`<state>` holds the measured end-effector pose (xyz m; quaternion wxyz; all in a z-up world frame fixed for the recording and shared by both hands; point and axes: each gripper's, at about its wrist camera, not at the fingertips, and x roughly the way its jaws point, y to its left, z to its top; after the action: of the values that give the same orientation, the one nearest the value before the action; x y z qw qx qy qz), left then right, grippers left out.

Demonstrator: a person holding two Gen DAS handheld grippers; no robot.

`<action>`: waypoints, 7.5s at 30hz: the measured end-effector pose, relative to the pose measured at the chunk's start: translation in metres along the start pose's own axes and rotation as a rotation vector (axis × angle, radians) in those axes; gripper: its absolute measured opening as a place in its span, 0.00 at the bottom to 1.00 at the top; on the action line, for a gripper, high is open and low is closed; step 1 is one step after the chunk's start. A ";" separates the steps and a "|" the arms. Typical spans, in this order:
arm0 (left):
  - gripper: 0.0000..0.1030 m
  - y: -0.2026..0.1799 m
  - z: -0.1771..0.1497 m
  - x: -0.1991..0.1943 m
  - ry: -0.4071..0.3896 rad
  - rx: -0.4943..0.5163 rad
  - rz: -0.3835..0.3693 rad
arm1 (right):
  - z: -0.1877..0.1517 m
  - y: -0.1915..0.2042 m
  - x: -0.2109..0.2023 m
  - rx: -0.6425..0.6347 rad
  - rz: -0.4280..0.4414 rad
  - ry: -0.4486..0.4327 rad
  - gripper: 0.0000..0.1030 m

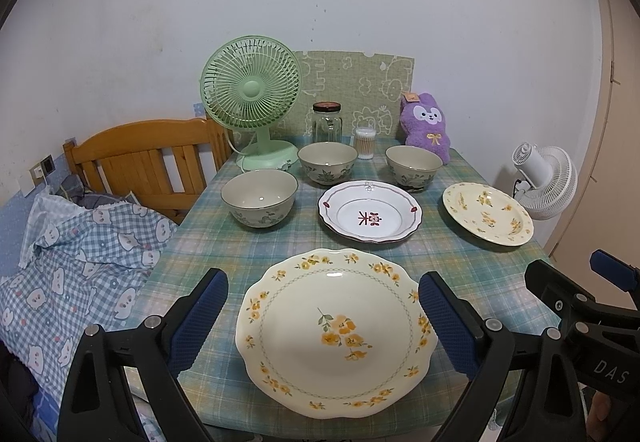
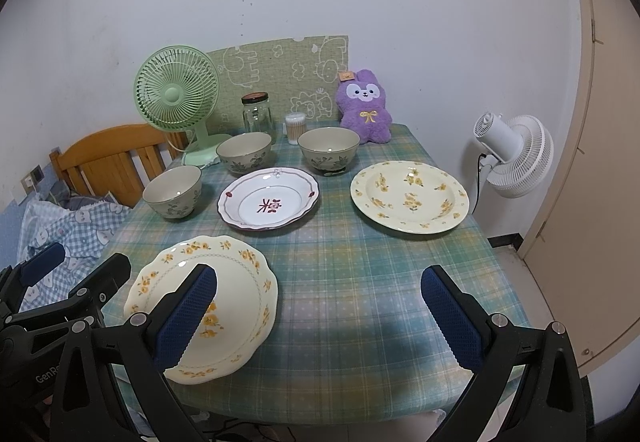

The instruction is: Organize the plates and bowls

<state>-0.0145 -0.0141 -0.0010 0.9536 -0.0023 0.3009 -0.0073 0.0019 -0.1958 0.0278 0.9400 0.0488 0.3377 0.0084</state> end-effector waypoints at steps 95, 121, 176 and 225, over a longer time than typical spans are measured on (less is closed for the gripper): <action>0.51 0.057 -0.027 0.184 0.534 -0.049 -0.023 | -0.025 0.064 0.202 0.026 -0.001 0.570 0.60; 0.51 -0.058 -0.018 0.194 0.541 -0.030 -0.016 | -0.012 -0.054 0.203 0.036 -0.019 0.570 0.60; 0.86 -0.172 0.111 0.165 0.311 -0.058 -0.014 | 0.134 -0.156 0.149 -0.005 -0.017 0.223 0.90; 0.46 -0.244 0.066 0.322 0.515 -0.068 0.031 | 0.106 -0.241 0.328 -0.069 -0.028 0.474 0.53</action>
<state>0.2845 -0.2633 -0.1294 0.8450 -0.0279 0.5338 0.0173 0.3179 -0.4286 -0.1223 0.8355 0.0086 0.5492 0.0183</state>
